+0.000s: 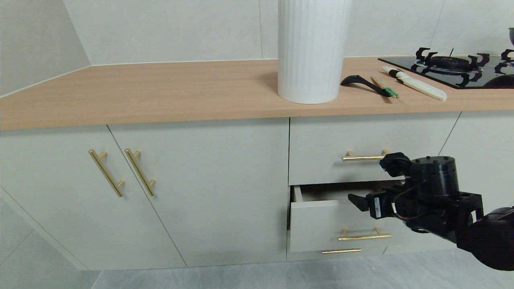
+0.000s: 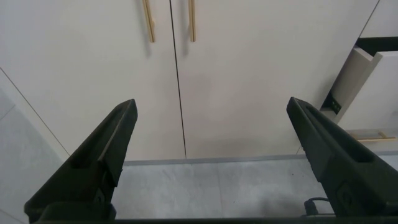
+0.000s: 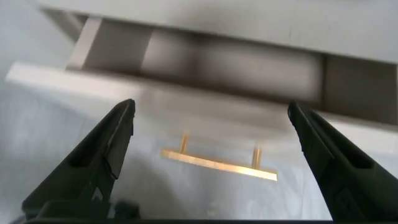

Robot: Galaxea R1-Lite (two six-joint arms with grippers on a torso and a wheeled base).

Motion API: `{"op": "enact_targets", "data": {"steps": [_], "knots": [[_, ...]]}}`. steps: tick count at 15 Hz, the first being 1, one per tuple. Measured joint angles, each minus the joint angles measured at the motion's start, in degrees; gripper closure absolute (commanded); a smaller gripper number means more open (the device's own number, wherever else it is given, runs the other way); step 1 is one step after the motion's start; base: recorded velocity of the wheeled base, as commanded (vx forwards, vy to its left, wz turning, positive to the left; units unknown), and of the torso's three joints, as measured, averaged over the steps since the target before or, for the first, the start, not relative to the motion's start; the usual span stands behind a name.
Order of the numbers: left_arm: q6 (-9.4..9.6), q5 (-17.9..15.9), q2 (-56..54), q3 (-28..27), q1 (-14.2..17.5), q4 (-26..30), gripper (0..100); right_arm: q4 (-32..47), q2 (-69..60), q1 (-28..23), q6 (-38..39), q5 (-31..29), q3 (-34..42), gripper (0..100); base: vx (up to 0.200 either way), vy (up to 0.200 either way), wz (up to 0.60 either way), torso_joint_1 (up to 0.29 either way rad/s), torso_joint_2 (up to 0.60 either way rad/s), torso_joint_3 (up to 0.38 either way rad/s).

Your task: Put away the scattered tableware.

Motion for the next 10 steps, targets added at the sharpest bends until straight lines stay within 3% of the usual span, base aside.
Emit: {"op": "enact_targets", "data": {"steps": [5, 10], "knots": [[0.0, 0.01, 0.0, 0.02, 0.0, -0.05, 0, -19.36, 12.65, -0.01, -0.21, -6.0, 0.11, 0, 0.0, 0.0, 0.0, 0.0, 0.0, 0.0], [0.02, 0.0, 0.0, 0.02, 0.0, -0.05, 0, -20.48, 16.73, -0.2, -0.16, -6.13, -0.02, 0, 0.0, 0.0, 0.0, 0.0, 0.0, 0.0]]}}
